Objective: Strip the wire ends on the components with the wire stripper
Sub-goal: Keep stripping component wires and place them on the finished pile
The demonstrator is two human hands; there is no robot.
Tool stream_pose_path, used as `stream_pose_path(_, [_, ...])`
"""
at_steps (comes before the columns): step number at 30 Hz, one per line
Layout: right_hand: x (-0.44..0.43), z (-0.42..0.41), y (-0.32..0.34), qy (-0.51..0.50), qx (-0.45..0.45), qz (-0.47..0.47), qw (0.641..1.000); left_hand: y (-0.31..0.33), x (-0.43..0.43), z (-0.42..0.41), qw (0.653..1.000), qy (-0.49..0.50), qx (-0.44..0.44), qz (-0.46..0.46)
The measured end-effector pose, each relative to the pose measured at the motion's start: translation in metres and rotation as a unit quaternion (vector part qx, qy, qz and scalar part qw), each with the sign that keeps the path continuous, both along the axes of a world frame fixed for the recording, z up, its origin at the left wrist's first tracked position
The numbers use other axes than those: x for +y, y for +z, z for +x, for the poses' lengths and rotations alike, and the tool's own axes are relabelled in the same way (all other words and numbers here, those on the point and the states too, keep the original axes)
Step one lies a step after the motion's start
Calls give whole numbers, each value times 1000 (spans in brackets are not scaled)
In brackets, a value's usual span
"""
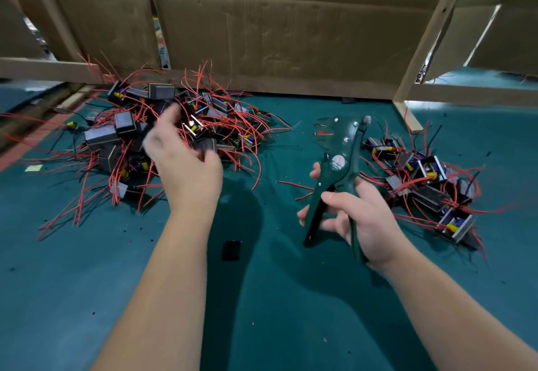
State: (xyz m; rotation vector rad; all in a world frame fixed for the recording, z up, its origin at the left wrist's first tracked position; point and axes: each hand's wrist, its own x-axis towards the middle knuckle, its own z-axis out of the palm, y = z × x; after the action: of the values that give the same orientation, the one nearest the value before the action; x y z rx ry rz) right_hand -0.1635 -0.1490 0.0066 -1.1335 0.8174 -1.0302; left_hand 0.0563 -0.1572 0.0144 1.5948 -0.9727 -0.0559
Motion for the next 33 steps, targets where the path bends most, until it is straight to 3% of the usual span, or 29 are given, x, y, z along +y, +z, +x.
stream_pose_path(2, [1,-1,-4,-9,-41,22,999,6,0,-8,990,-17,64,-123])
stream_pose_path(4, [1,-5,-3,-9,-76,43,996,11,0,-19,965,-89,160,-187])
stream_pose_path(7, [2,-11,4,56,-177,84,979,17,2,-32,900,-271,284,-193])
stream_pose_path(10, [4,-16,12,123,-262,128,949,17,3,-42,847,-388,330,-151])
stream_pose_path(16, [3,-13,17,174,-282,146,932,5,5,-63,839,-459,288,-45])
stream_pose_path(20, [2,-12,17,172,-281,141,933,3,6,-66,875,-410,253,-49])
stream_pose_path(24, [-2,-17,17,143,-290,141,936,3,3,-63,887,-361,285,-33])
stream_pose_path(27, [-6,-24,17,135,-305,131,933,2,0,-53,898,-359,244,73])
stream_pose_path(30, [-9,-30,19,136,-342,115,923,-3,-3,-46,913,-294,187,213])
stream_pose_path(33, [-10,-34,23,160,-418,113,887,-6,1,-43,891,-345,76,284])
